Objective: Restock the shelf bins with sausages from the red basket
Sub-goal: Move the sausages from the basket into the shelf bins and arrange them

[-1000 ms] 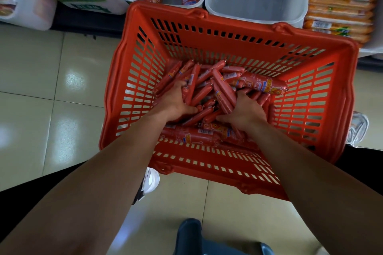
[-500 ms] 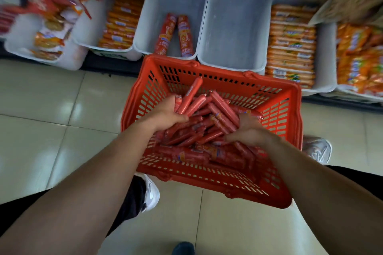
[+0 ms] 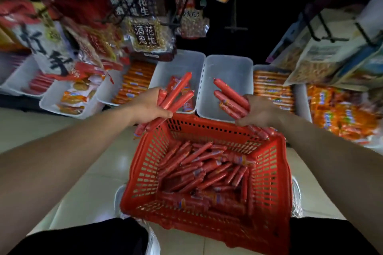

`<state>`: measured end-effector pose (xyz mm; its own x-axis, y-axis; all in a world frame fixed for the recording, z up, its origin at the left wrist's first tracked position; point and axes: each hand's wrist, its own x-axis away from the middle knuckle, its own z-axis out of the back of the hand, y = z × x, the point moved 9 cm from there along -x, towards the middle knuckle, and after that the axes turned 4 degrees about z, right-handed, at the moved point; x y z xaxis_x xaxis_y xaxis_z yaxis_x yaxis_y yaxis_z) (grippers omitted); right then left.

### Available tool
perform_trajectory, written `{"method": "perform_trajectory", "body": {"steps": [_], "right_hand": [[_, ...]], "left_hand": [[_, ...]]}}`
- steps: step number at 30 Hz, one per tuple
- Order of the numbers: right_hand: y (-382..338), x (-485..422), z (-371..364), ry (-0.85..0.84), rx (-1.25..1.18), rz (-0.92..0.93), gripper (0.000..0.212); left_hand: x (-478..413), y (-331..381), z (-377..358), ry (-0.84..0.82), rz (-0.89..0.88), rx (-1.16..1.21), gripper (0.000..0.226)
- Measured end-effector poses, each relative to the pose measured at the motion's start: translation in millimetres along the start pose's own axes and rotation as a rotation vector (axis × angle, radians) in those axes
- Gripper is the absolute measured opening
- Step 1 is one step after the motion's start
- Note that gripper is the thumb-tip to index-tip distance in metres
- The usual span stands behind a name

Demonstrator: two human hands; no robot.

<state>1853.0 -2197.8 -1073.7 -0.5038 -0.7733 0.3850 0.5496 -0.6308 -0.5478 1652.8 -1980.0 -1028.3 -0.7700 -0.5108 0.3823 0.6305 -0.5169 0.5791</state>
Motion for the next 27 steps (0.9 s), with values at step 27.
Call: {"method": "perform_trajectory", "body": {"steps": [27], "right_hand": [[32, -165, -96, -0.201, 0.528, 0.242, 0.048]], "left_hand": [[-107, -36, -51, 0.236, 0.068, 0.388, 0.022]]}}
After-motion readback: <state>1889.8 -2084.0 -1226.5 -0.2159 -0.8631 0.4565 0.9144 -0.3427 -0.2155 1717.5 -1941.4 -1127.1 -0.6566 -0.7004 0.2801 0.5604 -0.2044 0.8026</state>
